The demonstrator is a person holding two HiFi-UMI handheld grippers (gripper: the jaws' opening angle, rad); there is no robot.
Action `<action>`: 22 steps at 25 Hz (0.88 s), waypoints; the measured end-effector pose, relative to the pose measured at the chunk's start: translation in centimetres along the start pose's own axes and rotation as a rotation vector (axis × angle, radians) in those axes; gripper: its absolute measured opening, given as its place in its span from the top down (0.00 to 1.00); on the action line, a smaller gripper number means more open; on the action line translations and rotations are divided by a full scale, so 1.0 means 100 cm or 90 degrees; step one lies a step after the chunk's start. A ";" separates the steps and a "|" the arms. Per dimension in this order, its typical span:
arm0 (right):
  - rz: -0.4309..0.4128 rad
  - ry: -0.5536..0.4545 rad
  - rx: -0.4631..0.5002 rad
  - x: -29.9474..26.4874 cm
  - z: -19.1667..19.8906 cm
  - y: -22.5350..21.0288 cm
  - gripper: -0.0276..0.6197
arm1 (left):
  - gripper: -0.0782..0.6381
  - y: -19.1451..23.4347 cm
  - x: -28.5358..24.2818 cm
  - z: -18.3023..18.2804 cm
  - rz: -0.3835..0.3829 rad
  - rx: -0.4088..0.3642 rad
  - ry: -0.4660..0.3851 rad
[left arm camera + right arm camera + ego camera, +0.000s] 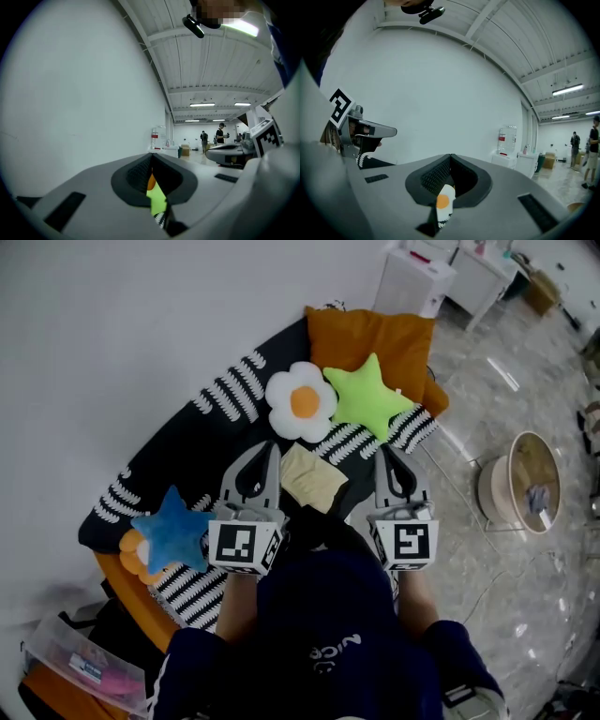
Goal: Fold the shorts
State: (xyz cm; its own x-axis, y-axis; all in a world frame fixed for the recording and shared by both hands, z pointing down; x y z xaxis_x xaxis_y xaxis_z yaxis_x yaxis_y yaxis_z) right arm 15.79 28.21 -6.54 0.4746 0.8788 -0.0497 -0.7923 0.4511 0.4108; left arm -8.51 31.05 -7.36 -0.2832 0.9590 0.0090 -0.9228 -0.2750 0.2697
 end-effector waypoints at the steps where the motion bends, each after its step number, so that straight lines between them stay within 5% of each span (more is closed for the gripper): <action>1: 0.001 -0.002 -0.002 -0.001 -0.001 0.000 0.94 | 0.89 0.000 0.000 0.000 -0.001 0.005 -0.004; 22: -0.042 0.025 0.036 -0.014 0.002 0.022 0.95 | 0.89 0.010 0.003 0.029 -0.001 -0.002 0.017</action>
State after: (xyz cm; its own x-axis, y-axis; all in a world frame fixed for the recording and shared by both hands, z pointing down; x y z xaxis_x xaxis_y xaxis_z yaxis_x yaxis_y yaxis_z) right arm 13.46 27.96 -5.33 0.5096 0.8529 -0.1133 -0.7361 0.5003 0.4559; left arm -8.78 31.27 -4.29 -0.2894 0.9571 -0.0176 -0.9239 -0.2744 0.2666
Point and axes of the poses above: the fingertips, and each gripper's own axes: x backward along the fingers, y to its left, z out of its underside, the point moved 9 cm from there along x, backward along the fingers, and after that the axes turned 14 degrees about x, right-handed, at the moved point
